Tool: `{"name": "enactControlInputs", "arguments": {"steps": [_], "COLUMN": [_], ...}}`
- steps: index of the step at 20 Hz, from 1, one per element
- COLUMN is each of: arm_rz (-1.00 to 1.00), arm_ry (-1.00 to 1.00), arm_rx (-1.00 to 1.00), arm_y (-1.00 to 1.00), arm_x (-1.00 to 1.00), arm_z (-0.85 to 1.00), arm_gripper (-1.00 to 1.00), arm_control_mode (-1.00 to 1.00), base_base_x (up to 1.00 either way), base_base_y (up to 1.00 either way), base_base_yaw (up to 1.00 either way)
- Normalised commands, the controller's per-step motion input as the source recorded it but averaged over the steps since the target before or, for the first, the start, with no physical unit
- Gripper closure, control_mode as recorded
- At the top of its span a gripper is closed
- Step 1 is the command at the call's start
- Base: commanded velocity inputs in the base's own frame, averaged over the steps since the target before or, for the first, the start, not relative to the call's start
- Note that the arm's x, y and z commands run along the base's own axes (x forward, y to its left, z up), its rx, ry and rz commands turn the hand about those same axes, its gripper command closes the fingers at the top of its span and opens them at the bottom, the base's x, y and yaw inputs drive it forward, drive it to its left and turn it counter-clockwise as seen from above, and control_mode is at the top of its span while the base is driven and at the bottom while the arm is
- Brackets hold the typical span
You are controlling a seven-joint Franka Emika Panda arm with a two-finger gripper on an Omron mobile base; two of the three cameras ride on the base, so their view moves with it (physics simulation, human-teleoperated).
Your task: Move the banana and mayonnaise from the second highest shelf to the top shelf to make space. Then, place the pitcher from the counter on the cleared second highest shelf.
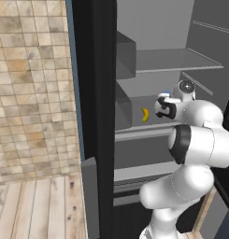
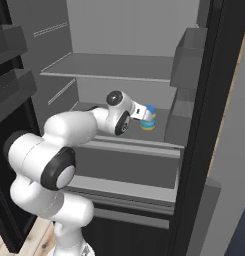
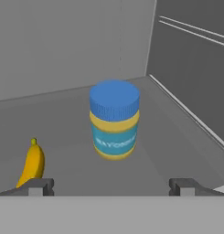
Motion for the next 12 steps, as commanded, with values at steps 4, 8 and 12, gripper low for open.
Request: {"name": "enactControlInputs", "arguments": {"steps": [4,8,12], "arm_rz": [0.00,0.00,0.00], "arm_ry": [-0.02,-0.02,-0.01], "arm_rx": [0.00,0.00,0.00], "arm_y": [-0.12,-0.14,-0.14], "arm_x": [0.20,0.17,0.17], "arm_z": [-0.03,-0.10,-0.16], "arm_gripper": [-1.00,-1.00,-1.00], "arm_control_mode": [-1.00,-1.00,-1.00], "base_base_x": [0.00,0.00,0.00], "base_base_y": [0.00,0.00,0.00], "base_base_yaw": [0.00,0.00,0.00]}}
